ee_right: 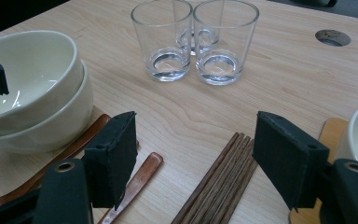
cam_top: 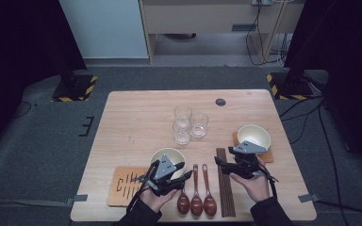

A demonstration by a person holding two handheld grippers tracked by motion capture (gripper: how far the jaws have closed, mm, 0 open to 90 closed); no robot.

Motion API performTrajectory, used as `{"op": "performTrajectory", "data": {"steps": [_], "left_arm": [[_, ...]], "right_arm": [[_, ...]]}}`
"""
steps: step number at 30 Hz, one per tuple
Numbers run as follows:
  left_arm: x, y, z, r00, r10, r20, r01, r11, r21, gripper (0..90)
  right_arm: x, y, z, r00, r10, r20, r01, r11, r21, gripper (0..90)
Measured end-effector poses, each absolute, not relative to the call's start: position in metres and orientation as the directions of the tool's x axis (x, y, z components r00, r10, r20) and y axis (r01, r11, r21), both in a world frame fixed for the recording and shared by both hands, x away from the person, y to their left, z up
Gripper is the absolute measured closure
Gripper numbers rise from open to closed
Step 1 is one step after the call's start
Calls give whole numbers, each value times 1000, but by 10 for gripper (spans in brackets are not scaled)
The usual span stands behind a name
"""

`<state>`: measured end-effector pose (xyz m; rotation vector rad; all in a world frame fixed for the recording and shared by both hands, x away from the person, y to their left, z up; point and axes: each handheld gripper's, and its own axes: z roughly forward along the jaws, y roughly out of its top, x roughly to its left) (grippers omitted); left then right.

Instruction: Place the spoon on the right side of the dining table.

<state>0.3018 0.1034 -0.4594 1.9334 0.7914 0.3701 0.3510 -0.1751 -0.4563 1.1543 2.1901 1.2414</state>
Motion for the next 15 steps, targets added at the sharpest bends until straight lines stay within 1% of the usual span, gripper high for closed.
{"op": "performTrajectory", "data": {"steps": [15], "left_arm": [[295,91,-465,762,643,-74,372,-341,863,580]], "right_arm": [[350,-171,-460,-606,792,78,475,281,834,305]]}}
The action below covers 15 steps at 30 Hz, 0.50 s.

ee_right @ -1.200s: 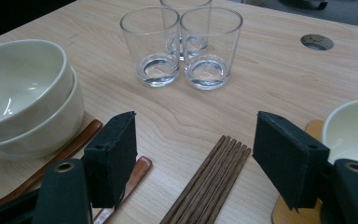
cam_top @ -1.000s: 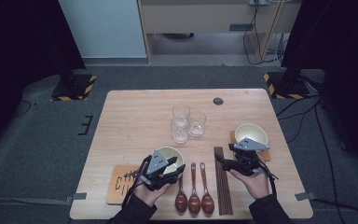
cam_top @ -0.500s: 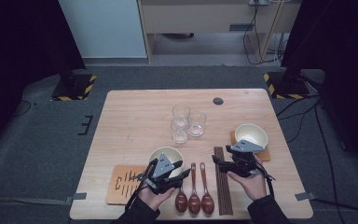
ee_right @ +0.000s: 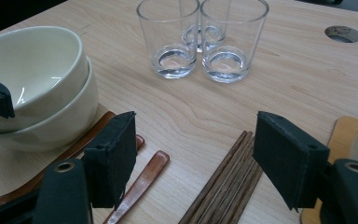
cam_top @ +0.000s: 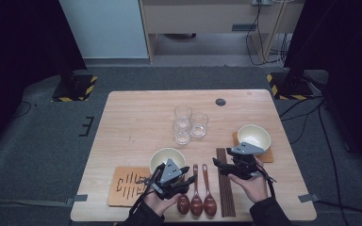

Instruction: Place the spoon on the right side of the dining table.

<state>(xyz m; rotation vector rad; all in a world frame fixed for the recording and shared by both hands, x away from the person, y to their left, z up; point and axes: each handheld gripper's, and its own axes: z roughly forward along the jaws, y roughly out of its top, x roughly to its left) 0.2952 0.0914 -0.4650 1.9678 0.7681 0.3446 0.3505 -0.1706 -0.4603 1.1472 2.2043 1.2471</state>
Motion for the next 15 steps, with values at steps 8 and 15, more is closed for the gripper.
{"op": "performTrajectory", "data": {"steps": [8,15], "left_arm": [[291,85,-469,776,627,-73,374,-364,853,581],[288,79,-474,786,614,-71,375,-383,844,580]], "right_arm": [[351,-169,-463,-607,791,78,479,287,830,302],[351,-169,-464,-608,789,83,484,287,826,299]]}}
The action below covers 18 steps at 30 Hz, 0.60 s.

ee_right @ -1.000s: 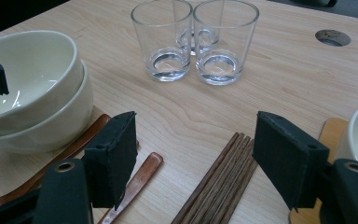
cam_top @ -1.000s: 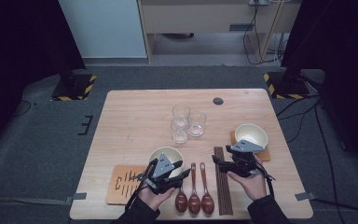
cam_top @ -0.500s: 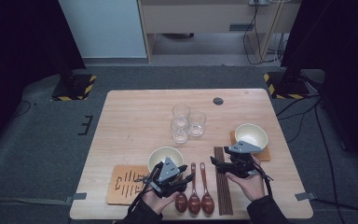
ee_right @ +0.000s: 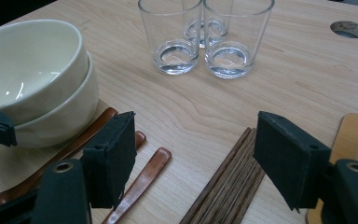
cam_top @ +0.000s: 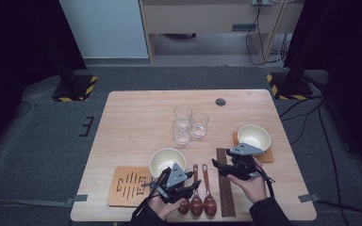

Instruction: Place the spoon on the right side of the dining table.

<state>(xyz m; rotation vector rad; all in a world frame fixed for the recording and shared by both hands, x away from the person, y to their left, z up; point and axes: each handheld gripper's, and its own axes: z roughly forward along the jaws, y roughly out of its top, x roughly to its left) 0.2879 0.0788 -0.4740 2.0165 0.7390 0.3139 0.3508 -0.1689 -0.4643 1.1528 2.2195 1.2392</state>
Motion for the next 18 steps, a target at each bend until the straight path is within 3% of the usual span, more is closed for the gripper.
{"op": "performTrajectory", "data": {"steps": [18], "left_arm": [[280,65,-487,810,582,-69,379,-431,819,572]], "right_arm": [[348,-166,-467,-615,784,83,487,295,822,300]]}}
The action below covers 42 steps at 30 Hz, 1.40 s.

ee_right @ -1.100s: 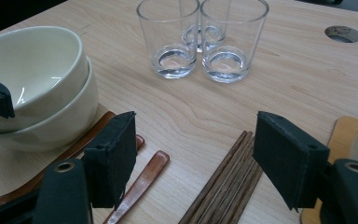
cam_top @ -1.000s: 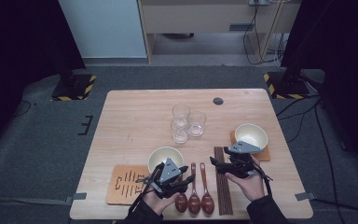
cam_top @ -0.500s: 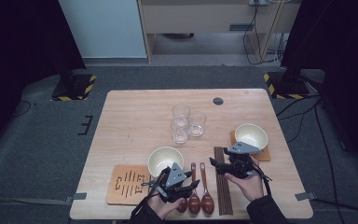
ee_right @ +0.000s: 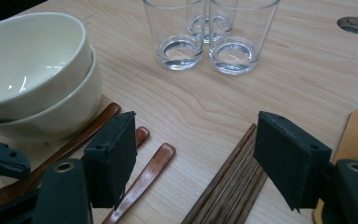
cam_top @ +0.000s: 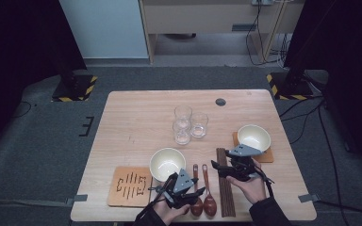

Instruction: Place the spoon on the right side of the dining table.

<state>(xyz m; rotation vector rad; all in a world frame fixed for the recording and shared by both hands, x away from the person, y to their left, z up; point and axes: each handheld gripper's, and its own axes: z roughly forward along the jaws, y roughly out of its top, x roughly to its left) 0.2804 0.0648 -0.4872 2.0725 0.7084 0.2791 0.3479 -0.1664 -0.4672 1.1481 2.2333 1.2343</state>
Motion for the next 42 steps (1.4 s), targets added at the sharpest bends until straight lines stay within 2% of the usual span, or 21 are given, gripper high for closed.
{"op": "performTrajectory", "data": {"steps": [42], "left_arm": [[274,45,-517,850,511,-128,415,-499,761,475]], "right_arm": [[346,-160,-490,-622,775,114,532,312,787,283]]}}
